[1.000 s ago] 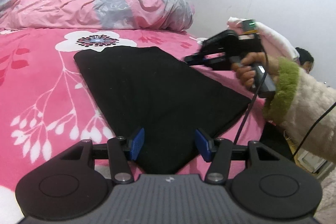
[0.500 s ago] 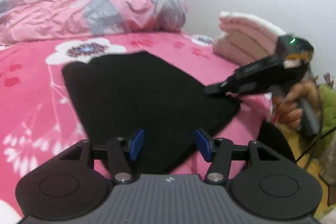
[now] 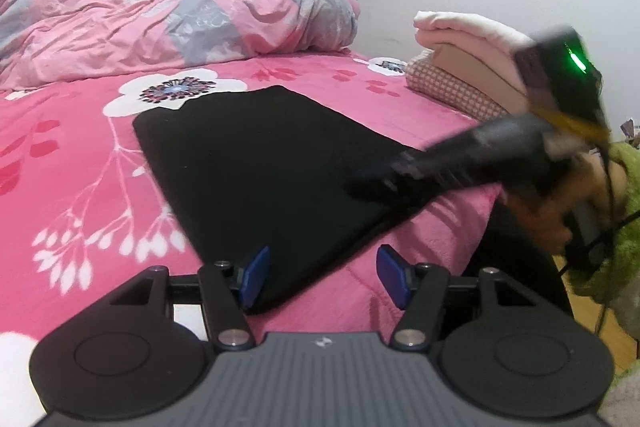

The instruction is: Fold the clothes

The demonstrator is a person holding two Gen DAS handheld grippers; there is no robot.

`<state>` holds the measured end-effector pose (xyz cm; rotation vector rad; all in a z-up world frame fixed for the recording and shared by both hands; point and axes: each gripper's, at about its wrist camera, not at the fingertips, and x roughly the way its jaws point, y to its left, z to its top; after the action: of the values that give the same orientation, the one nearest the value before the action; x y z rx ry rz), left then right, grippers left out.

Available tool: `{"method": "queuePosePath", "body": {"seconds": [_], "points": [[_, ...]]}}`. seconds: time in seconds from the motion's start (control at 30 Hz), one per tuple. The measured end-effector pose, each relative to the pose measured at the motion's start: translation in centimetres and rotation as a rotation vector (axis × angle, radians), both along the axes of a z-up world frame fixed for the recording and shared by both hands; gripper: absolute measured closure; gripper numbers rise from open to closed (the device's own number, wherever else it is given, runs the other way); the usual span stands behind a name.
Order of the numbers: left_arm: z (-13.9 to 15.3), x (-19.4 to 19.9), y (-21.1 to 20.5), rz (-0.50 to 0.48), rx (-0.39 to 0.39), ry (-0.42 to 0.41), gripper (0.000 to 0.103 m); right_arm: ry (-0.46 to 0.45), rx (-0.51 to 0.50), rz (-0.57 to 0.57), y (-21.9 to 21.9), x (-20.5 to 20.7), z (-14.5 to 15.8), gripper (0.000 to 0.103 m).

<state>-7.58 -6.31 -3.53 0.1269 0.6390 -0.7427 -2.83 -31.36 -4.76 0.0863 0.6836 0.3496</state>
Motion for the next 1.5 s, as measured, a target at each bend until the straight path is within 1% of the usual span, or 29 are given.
{"method": "queuePosePath", "body": {"seconds": [0.03,0.07,0.13,0.2,0.3,0.37,0.43,0.5,0.57,0.63,0.67,0.77,0.83,0.9,1.0,1.03,1.13,1.2,1.3,1.37,1.43,1.5], "points": [[0.1,-0.1,0.2,0.001,-0.001,-0.002,0.042,0.007,-0.058,0.018,0.6,-0.5,-0.2,0.095],[0.2,-0.1,0.3,0.002,-0.002,-0.005,0.042,0.011,-0.091,0.029,0.4,-1.7,0.0,0.095],[0.5,-0.3,0.4,-0.011,0.007,-0.03,0.042,0.049,-0.127,0.03,-0.2,-3.4,0.7,0.095],[0.8,-0.5,0.3,-0.018,0.021,-0.057,0.042,0.043,-0.147,0.011,-0.7,-4.9,1.7,0.094],[1.1,-0.6,0.0,-0.013,0.049,-0.087,0.042,-0.035,-0.108,0.024,0.3,-4.0,2.6,0.093],[1.2,-0.9,0.2,-0.02,0.051,-0.1,0.042,-0.071,-0.096,0.058,1.9,-2.5,2.4,0.092],[1.2,-1.0,0.4,-0.013,0.051,-0.099,0.042,-0.091,-0.096,0.118,3.4,-1.2,1.5,0.09],[1.0,-0.8,0.5,-0.004,0.05,-0.095,0.042,-0.062,-0.11,0.16,4.1,-1.1,0.3,0.088],[0.9,-0.6,0.7,0.0,0.042,-0.087,0.042,-0.04,-0.146,0.168,3.7,-2.3,-0.4,0.087],[0.8,-0.2,0.6,0.004,0.034,-0.084,0.042,-0.018,-0.119,0.171,2.3,-4.2,0.0,0.085],[0.8,0.1,0.5,0.006,0.03,-0.083,0.042,-0.004,-0.114,0.159,1.5,-5.0,0.4,0.085],[0.6,1.3,-0.3,0.035,0.018,-0.063,0.042,-0.045,-0.104,0.068,-0.3,-6.0,1.5,0.083],[0.3,2.2,-1.2,0.049,0.03,-0.051,0.042,-0.093,-0.076,-0.013,-1.1,-5.5,1.9,0.083],[0.0,2.4,-1.8,0.05,0.048,-0.054,0.042,-0.117,-0.061,-0.074,-1.6,-4.6,1.2,0.083],[-0.3,2.5,-2.0,0.047,0.066,-0.051,0.042,-0.078,-0.119,-0.145,-2.6,-4.4,-0.8,0.083],[-0.3,2.5,-2.1,0.046,0.072,-0.05,0.042,-0.082,-0.116,-0.152,-3.2,-5.2,-1.1,0.083],[-0.6,2.5,-2.4,0.043,0.09,-0.048,0.041,-0.074,-0.091,-0.188,-5.0,-7.2,-0.5,0.083],[-0.8,2.6,-2.5,0.041,0.102,-0.046,0.041,-0.094,-0.089,-0.226,-5.7,-7.5,0.4,0.082],[-0.9,2.6,-2.7,0.036,0.112,-0.045,0.041,-0.142,-0.019,-0.226,-6.3,-5.2,1.6,0.082],[-0.9,2.6,-2.7,0.033,0.114,-0.044,0.041,-0.154,0.025,-0.211,-6.2,-2.7,1.9,0.08],[-0.9,2.7,-2.7,0.032,0.112,-0.042,0.041,-0.145,0.049,-0.186,-6.3,0.5,1.7,0.079],[-0.9,2.7,-2.7,0.027,0.11,-0.042,0.04,-0.11,0.066,-0.177,-6.3,3.1,1.3,0.079]]}}
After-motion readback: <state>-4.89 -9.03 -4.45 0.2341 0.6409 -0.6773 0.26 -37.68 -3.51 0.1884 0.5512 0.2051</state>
